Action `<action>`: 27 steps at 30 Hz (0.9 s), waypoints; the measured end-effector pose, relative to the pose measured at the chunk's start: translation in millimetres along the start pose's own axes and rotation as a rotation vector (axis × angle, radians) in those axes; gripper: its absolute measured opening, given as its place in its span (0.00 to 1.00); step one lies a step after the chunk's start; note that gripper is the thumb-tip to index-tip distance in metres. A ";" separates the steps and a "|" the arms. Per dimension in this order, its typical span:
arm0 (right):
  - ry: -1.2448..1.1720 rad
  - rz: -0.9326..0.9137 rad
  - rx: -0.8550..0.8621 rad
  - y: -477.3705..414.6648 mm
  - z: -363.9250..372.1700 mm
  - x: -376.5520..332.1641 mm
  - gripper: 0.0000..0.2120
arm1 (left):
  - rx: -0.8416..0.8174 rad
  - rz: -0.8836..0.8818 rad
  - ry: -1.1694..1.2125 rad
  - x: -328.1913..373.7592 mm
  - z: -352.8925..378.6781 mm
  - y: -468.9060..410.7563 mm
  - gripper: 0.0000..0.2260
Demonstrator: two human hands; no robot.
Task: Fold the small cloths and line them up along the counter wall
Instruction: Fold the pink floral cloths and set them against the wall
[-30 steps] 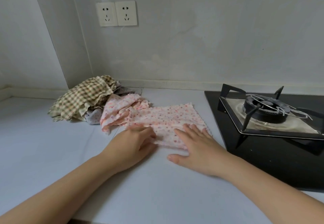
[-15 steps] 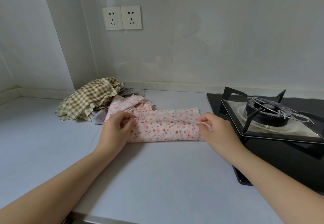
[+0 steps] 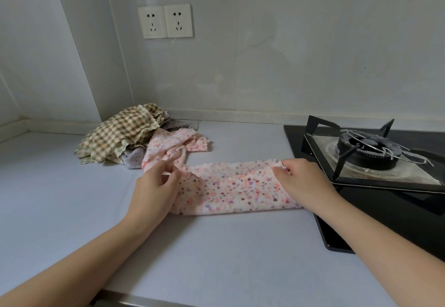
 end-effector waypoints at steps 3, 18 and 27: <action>0.030 -0.022 0.002 2.2 0.4 -4.3 0.21 | 0.025 0.049 -0.037 3.3 -4.2 2.8 0.07; 0.061 -0.054 0.030 2.0 -1.8 -6.5 0.19 | 0.034 0.213 -0.342 3.3 -6.3 -4.4 0.06; 0.432 -0.129 0.073 0.4 8.5 -16.2 0.10 | -0.045 0.178 -0.711 2.2 6.3 -21.0 0.08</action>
Point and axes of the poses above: each hand's wrist, its own y-axis away from the middle knuckle, its own z-axis out of the palm, x = y × z, the point moved 6 cm from there along -y, towards the middle knuckle, and after that the axes turned 6 degrees about -y, right-handed, at the moved point
